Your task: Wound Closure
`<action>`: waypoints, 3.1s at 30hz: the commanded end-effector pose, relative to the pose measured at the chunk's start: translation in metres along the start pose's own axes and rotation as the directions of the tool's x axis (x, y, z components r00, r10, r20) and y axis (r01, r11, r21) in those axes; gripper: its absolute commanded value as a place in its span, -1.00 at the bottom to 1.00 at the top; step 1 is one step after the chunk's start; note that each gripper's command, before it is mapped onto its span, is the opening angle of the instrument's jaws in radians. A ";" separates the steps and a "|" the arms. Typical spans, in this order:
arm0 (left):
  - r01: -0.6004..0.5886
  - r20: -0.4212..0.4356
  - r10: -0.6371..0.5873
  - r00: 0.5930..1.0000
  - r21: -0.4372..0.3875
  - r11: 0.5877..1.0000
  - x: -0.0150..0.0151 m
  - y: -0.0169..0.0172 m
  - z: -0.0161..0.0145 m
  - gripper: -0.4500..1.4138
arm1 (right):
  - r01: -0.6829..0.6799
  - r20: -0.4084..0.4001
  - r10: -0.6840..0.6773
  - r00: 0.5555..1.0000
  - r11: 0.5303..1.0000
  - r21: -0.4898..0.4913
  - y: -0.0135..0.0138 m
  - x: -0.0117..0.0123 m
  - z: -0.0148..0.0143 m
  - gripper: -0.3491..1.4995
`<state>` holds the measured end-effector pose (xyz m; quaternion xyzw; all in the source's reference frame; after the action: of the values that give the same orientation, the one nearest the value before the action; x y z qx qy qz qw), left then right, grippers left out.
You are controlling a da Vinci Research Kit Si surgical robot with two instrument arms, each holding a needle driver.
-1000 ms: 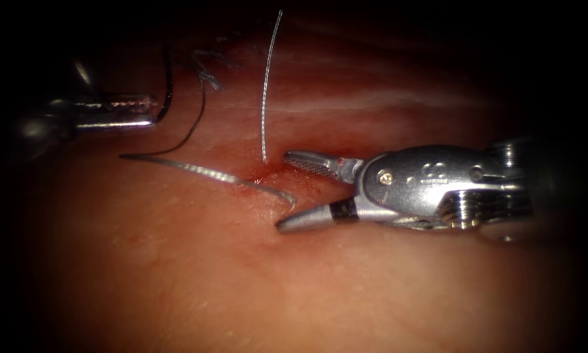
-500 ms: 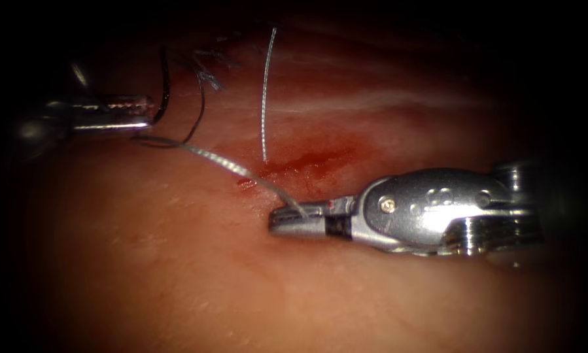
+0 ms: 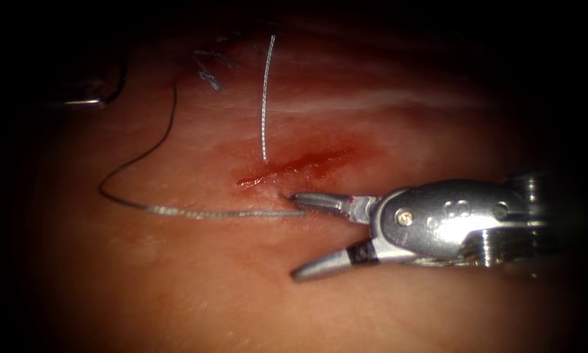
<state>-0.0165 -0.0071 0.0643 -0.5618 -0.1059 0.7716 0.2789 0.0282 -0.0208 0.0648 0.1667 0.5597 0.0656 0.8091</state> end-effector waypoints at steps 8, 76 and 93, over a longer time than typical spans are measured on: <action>0.056 -0.004 -0.056 0.998 0.033 0.998 -0.0083 -0.0024 0.0024 -1.00 | 0.015 0.024 -0.015 1.000 0.999 0.030 -0.0015 -0.0015 -0.0018 0.71; -0.045 0.215 0.065 0.974 -0.100 0.994 -0.0043 0.0041 0.0052 0.62 | 0.012 0.030 -0.014 0.999 0.998 0.060 -0.0022 -0.0003 -0.0017 0.56; -0.126 0.454 0.124 0.882 -0.026 0.992 -0.0054 0.0050 0.0054 0.17 | 0.004 0.031 -0.005 0.999 0.999 0.051 -0.0021 0.0009 -0.0021 0.55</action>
<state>-0.0211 -0.0128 0.0676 -0.3698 -0.1290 0.8988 0.1968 0.0257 -0.0216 0.0622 0.1865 0.5484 0.0472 0.8138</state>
